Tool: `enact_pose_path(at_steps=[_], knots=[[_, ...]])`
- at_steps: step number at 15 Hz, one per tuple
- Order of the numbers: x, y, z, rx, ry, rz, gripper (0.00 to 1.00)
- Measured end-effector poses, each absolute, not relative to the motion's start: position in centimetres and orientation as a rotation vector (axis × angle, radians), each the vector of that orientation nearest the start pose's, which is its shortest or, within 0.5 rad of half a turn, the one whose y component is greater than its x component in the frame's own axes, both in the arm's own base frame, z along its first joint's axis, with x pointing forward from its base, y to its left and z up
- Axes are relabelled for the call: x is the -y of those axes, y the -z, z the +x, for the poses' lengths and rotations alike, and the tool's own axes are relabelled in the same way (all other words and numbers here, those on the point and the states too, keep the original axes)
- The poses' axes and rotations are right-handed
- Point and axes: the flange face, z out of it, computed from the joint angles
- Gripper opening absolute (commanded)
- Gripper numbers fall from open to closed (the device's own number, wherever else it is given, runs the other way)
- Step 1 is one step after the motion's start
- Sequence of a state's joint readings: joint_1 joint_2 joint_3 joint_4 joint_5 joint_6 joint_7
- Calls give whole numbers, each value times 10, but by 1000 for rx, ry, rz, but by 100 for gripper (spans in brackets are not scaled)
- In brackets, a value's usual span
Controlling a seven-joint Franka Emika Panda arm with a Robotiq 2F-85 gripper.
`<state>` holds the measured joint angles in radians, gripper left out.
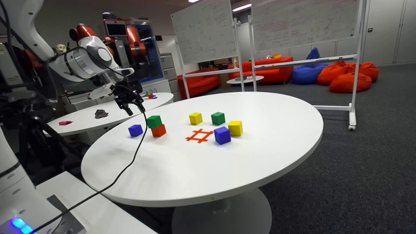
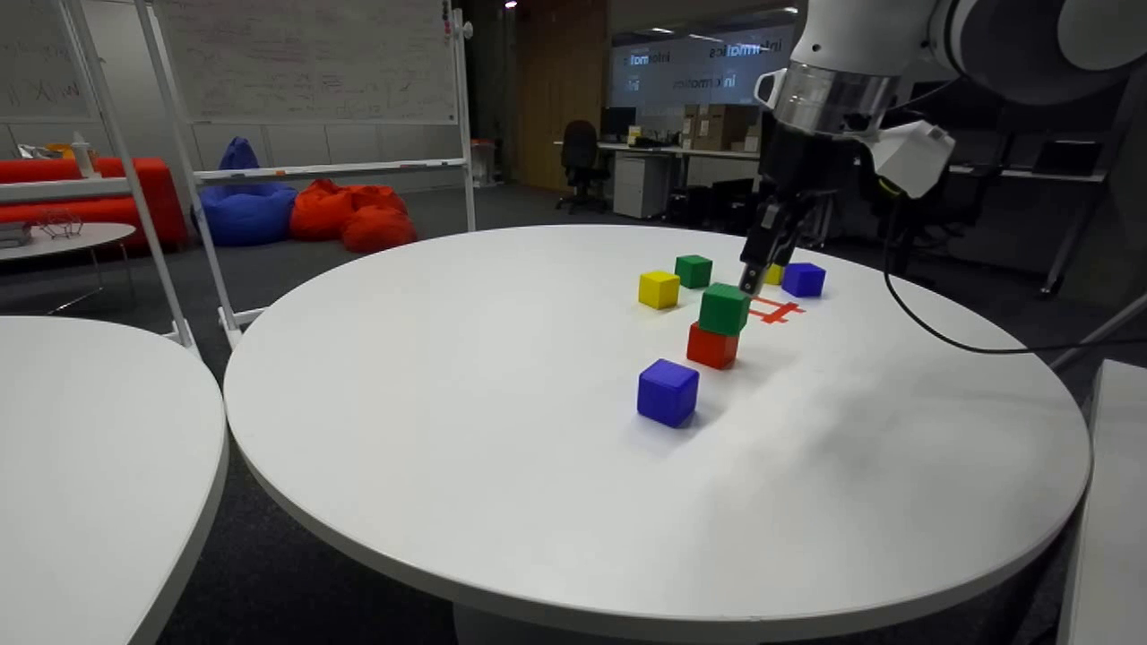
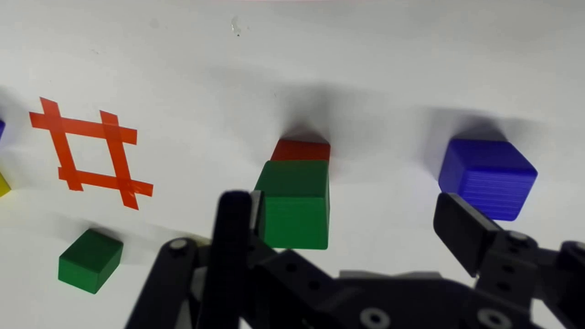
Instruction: Unstack all the toy blocks then put the orange block in the marked zone
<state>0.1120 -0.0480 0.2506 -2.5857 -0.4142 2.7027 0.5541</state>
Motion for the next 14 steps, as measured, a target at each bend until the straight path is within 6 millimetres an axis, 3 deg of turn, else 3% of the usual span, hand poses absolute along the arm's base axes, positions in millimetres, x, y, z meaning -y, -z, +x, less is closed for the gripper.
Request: enact_pose_path(at_steps=[9, 14], knots=[[-177, -305, 412, 255, 227, -3333, 100], [-183, -314, 409, 299, 244, -3334, 100]])
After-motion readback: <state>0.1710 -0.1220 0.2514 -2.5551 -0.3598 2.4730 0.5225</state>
